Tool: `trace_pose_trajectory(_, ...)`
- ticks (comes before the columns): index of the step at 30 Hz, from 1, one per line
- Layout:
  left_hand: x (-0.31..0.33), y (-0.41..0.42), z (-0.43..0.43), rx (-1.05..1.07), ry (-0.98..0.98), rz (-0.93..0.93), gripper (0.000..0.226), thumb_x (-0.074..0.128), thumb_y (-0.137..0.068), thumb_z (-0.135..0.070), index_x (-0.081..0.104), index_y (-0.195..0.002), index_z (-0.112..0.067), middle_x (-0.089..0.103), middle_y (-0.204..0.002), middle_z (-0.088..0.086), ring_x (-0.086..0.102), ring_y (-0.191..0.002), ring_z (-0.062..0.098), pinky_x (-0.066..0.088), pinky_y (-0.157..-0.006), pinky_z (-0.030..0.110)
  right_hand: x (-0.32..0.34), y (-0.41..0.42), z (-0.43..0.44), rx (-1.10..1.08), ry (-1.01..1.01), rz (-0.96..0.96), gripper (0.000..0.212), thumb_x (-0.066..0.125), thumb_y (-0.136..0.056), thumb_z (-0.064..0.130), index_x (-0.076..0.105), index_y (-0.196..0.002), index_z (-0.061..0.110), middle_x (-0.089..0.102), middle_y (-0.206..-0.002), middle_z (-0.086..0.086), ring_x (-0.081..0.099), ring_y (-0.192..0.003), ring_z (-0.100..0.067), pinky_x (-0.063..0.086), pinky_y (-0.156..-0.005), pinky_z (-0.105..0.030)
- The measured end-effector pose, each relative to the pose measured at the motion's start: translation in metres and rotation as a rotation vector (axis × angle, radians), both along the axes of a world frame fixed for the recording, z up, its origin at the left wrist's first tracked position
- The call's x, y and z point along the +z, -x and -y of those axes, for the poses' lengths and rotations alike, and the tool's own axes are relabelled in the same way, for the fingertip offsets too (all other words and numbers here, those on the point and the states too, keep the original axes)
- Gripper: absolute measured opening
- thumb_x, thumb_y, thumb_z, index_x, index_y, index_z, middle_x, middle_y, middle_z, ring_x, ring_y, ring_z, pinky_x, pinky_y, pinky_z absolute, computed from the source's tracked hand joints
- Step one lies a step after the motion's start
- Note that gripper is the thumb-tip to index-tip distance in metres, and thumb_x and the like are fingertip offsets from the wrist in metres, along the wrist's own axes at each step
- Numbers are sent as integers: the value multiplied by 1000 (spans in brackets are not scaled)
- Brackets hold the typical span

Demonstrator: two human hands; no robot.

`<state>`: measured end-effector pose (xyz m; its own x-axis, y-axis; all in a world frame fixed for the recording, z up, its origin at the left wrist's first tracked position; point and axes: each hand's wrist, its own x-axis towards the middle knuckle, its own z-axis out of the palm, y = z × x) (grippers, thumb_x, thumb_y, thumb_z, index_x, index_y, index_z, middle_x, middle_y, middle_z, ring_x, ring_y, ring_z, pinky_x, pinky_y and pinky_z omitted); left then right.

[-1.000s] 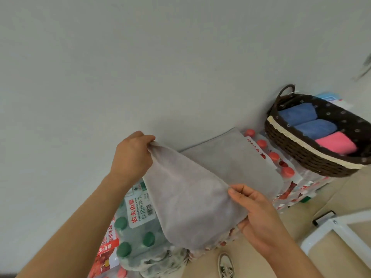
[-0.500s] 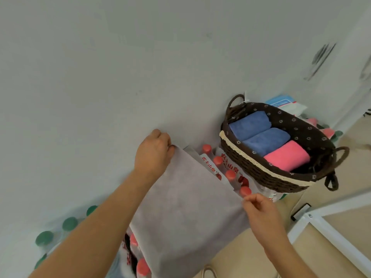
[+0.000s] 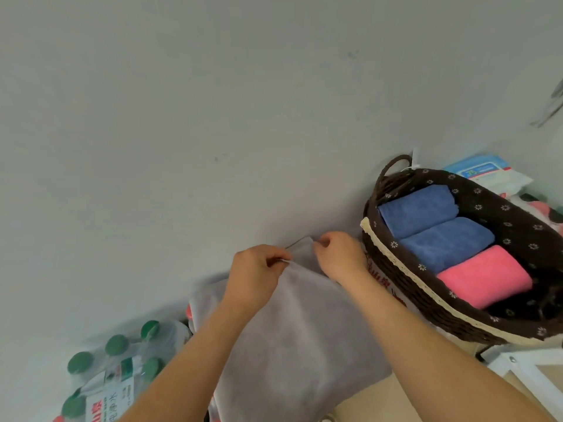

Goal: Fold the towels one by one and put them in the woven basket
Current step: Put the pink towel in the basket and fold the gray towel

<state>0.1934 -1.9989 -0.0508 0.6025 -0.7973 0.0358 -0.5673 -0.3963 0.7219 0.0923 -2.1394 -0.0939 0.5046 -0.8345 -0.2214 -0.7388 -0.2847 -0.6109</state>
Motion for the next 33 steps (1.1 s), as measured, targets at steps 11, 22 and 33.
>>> trace_pose_trajectory(11, 9, -5, 16, 36, 45, -47, 11, 73, -80, -11, 76, -84, -21, 69, -77, -18, 61, -77, -4, 44, -71, 7, 20, -7, -5, -136, -537, 588, 6, 69, -85, 11, 74, -82, 11, 70, -79, -4, 62, -74, -14, 51, -73, -29)
trace_pose_trajectory(22, 26, -2, 28, 8, 99, -6, 10, 73, -81, -15, 77, -87, -23, 71, -82, -10, 61, -76, 1, 47, -72, 16, 58, 19, -16, -37, -665, 734, 11, 69, -84, 7, 76, -85, 15, 75, -84, -6, 70, -78, -15, 56, -74, -22)
trace_pose_trajectory(33, 37, 3, 28, 38, 99, -93, 4, 72, -82, -19, 73, -79, -22, 69, -75, -13, 60, -69, 0, 43, -62, 8, 64, 22, -18, 24, -615, 750, 14, 66, -86, 4, 75, -93, 12, 75, -88, -5, 70, -84, -14, 56, -80, -23)
